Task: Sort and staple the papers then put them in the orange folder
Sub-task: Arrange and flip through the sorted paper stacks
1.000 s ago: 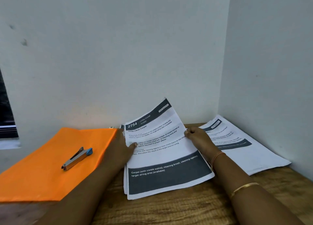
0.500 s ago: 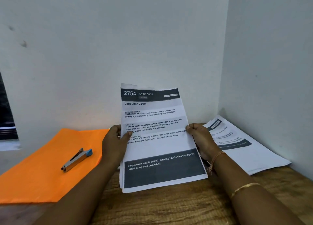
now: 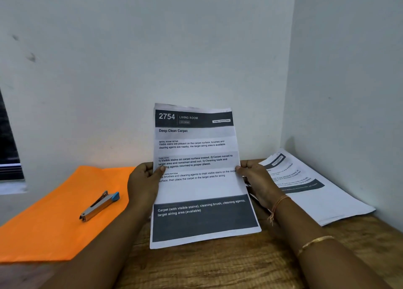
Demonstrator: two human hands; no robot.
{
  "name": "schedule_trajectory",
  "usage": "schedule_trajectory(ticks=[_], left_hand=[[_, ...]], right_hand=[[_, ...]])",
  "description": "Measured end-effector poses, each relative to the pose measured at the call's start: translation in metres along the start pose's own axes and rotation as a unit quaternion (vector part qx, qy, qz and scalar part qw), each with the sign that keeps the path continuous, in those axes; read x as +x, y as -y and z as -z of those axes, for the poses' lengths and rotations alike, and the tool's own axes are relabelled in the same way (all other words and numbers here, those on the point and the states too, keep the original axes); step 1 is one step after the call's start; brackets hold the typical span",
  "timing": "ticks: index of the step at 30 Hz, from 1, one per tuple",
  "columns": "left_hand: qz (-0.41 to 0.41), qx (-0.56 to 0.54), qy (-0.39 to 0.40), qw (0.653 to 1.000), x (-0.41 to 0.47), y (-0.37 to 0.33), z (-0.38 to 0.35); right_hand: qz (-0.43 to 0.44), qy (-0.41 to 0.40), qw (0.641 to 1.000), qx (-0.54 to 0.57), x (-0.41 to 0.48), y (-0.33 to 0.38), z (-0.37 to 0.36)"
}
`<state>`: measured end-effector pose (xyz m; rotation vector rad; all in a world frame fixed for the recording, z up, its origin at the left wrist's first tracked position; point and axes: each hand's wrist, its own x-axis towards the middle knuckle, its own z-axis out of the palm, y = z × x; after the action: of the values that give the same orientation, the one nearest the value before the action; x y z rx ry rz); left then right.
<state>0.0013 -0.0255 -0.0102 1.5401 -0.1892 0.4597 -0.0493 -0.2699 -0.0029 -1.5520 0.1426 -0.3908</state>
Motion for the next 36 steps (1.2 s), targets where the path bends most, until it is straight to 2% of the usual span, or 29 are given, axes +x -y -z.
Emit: schedule_trajectory(ticks=[10,13,19,22,26,36], left_hand=[[0.037,-0.018,-0.002,0.999,-0.007,-0.006,-0.001],[0.031,0.031,-0.004,0.999,-0.008,-0.007,-0.001],[-0.011,0.096,-0.018,0.995,-0.003,0.004,0.003],[-0.03,0.187,0.001,0.982,-0.001,0.009,0.007],[-0.03,0.314,0.049,0.948,-0.002,0.015,0.007],[0.002,0.329,0.129,0.935,-0.005,0.011,0.006]], right_hand=[[0.026,-0.023,0.998,-0.049,0.002,0.0,-0.002],[0.034,-0.037,0.996,-0.077,0.004,-0.003,0.0],[0.068,-0.137,0.972,-0.179,0.008,-0.005,0.008],[0.072,-0.177,0.967,-0.17,0.013,-0.004,0.017],[0.079,-0.188,0.968,-0.148,0.015,-0.002,0.022],[0.056,-0.197,0.976,-0.068,0.015,0.004,0.025]])
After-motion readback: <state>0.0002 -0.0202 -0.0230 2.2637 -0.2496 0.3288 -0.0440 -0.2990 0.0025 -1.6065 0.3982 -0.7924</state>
